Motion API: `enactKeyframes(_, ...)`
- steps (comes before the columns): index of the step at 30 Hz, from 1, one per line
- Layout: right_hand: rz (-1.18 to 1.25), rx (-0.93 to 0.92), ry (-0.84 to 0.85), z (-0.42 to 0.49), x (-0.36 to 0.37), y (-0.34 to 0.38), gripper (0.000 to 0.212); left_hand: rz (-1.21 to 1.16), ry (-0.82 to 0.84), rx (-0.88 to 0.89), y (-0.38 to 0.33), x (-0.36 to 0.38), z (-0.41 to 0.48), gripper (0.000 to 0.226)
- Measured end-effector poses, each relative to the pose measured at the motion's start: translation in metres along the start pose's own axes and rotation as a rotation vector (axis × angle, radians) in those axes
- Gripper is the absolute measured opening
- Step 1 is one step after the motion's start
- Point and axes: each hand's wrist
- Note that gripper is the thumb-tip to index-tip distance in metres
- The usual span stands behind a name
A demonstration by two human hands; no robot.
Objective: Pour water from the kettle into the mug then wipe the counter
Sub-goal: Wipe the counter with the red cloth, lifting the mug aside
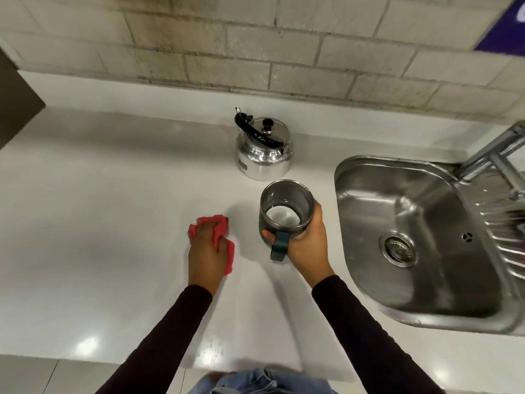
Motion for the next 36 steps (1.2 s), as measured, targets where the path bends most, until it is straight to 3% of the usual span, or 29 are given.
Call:
enactKeyframes(3, -0.076, -0.019, -0.061, -0.001, -0.013, 0.001, 0.088, -0.083, 0.045, -0.083, -0.018, 0.018, 0.025, 0.030)
enactKeyframes(7, -0.027, 0.011, -0.076, 0.001, -0.026, 0.002, 0.077, -0.192, 0.226, 0.026, -0.031, 0.041, 0.044, 0.032)
enactKeyframes(10, -0.130, -0.009, -0.118, 0.003, -0.031, 0.001, 0.089, -0.012, 0.367, 0.293, -0.040, 0.054, 0.034, 0.035)
enactKeyframes(12, -0.143, -0.007, -0.132, 0.005, -0.033, 0.001, 0.091, 0.231, 0.354, 0.503, -0.029, 0.061, 0.023, 0.040)
enactKeyframes(13, -0.142, -0.006, -0.138, 0.006, -0.033, 0.001, 0.091, 0.334, 0.337, 0.525, -0.019, 0.061, 0.016, 0.044)
enactKeyframes(15, -0.139, -0.017, -0.135, 0.008, -0.035, 0.003, 0.089, 0.414, 0.280, 0.471, -0.001, 0.055, 0.000, 0.049)
enactKeyframes(20, -0.042, -0.006, -0.100, 0.012, -0.041, 0.006, 0.084, 0.288, 0.179, 0.355, -0.004, 0.048, 0.006, 0.054)
enactKeyframes(23, -0.089, -0.022, -0.128, 0.014, -0.046, 0.005, 0.087, 0.140, 0.136, 0.286, -0.018, 0.054, 0.033, 0.040)
enactKeyframes(27, -0.104, -0.031, -0.154, 0.013, -0.053, 0.006, 0.091, -0.055, 0.224, 0.116, -0.039, 0.065, 0.060, 0.036)
enactKeyframes(32, -0.111, -0.029, -0.169, 0.016, -0.063, 0.004, 0.089, -0.013, 0.435, 0.255, -0.059, 0.077, 0.034, 0.037)
enactKeyframes(36, -0.160, -0.042, -0.180, 0.021, -0.065, -0.004, 0.083, 0.187, 0.562, 0.654, -0.055, 0.078, 0.005, 0.037)
Point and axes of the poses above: each hand's wrist, its own z-axis towards the middle knuckle, its own x-axis out of the palm, y = z × x, and after that the axes turned 7 degrees about -y, right-handed
